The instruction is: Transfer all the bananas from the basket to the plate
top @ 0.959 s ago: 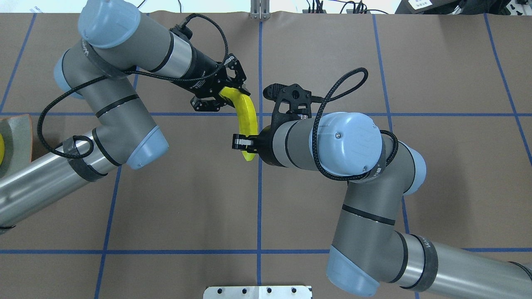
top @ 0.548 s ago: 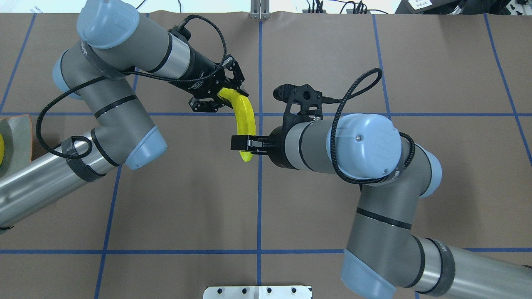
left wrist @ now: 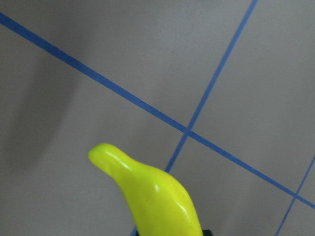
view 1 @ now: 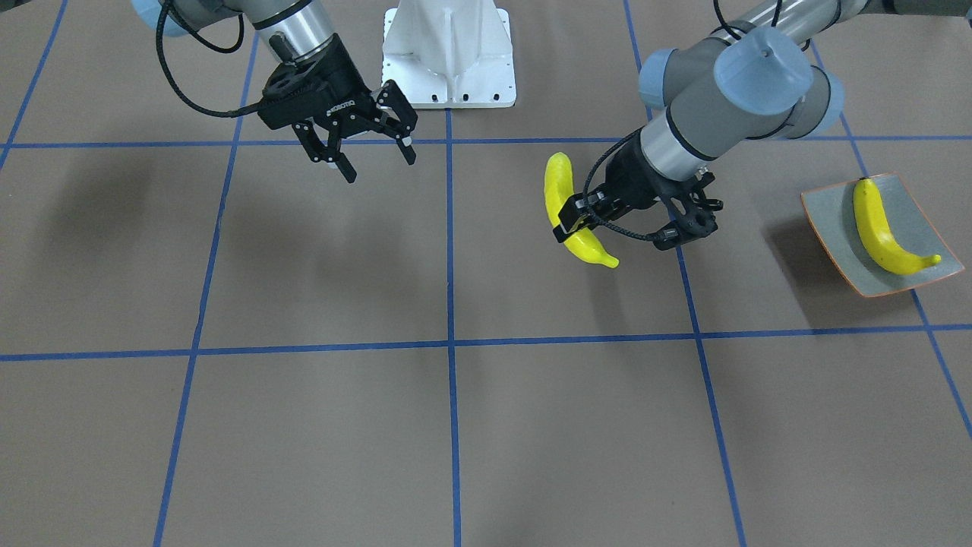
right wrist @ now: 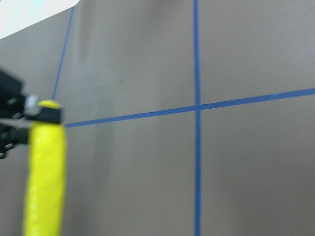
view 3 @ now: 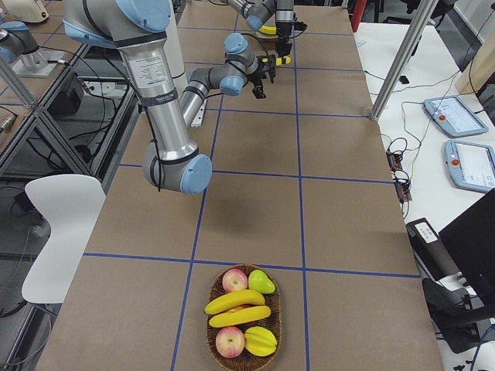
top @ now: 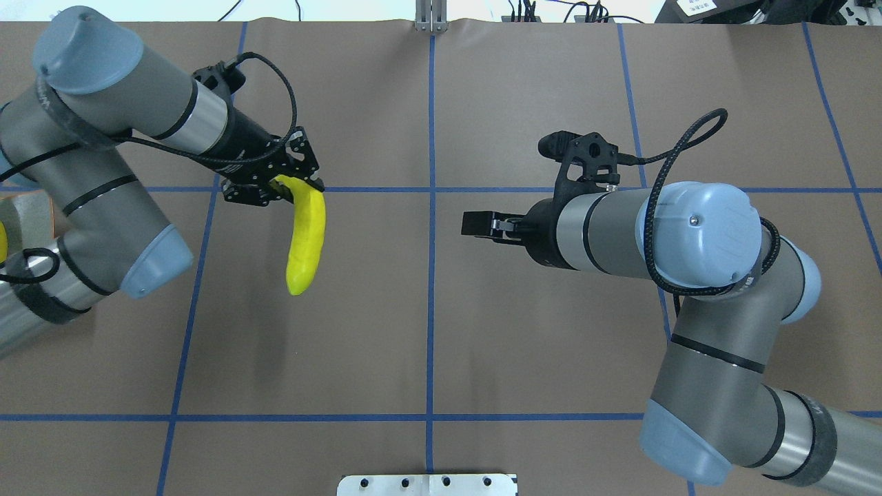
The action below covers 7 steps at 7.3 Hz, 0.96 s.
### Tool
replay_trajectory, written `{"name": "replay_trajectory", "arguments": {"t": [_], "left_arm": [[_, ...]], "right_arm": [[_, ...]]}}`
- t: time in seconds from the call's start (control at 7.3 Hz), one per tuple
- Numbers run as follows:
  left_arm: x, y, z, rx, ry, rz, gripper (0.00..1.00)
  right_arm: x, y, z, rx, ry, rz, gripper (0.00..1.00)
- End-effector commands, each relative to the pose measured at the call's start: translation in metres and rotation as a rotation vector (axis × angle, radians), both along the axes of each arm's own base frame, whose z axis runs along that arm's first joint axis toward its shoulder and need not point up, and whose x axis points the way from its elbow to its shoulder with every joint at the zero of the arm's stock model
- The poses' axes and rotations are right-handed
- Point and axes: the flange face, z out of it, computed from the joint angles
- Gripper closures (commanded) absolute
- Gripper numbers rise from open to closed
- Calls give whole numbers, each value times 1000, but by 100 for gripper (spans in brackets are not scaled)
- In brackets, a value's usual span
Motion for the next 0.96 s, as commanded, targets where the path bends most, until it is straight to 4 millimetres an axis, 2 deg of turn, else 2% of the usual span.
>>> {"name": "replay_trajectory", "arguments": {"t": [0.0, 0.14, 0.41, 0.55, 0.82], "left_arm": [[-44, 38, 85, 155, -269, 101, 100], [-62, 47, 108, 213, -425, 160, 100], [-86, 51, 132, 296, -606, 285, 100], [-101, 57, 174, 325, -727, 331, 100], [-124, 69, 220, 321, -819, 403, 100]], "right_arm": [[11, -10, 19, -16, 31, 26, 0], [12, -13, 22, -18, 37, 30, 0], [20, -24, 24, -24, 41, 52, 0], [23, -31, 27, -34, 45, 56, 0], [29, -39, 38, -55, 59, 59, 0]]}}
